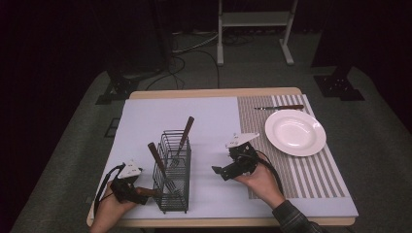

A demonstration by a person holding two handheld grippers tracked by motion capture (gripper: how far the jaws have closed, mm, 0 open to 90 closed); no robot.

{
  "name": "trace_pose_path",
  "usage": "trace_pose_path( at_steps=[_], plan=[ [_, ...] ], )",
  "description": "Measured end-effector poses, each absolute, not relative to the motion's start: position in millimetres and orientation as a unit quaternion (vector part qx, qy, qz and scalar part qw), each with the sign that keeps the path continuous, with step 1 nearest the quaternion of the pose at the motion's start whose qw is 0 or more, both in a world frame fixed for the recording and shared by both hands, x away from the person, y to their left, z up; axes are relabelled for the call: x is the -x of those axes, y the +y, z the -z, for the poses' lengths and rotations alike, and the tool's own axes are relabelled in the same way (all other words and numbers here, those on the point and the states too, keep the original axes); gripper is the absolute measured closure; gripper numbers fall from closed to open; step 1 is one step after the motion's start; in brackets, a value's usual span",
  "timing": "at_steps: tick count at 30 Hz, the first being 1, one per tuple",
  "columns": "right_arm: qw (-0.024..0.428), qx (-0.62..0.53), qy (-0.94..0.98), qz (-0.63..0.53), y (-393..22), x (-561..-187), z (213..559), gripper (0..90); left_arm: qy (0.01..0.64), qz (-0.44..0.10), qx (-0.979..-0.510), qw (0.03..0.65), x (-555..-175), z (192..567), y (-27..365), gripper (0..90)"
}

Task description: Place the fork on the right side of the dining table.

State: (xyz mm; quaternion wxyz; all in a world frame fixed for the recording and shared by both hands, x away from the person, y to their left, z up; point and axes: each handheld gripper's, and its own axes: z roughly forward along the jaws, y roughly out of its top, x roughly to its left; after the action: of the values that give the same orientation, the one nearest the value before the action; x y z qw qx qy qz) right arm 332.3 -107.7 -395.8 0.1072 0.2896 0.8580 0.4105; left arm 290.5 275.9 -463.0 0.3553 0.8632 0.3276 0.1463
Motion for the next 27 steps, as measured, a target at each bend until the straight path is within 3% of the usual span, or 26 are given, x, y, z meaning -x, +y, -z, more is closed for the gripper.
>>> trace_pose_path(
  at_steps=[27],
  plan=[
    [0.120,-0.286,0.831,-0.462,-97.0,-344.1,352.2,5.1,0.328,-0.146,-0.863,0.355,-290.4,462.9,275.9,0.0]
  ],
)
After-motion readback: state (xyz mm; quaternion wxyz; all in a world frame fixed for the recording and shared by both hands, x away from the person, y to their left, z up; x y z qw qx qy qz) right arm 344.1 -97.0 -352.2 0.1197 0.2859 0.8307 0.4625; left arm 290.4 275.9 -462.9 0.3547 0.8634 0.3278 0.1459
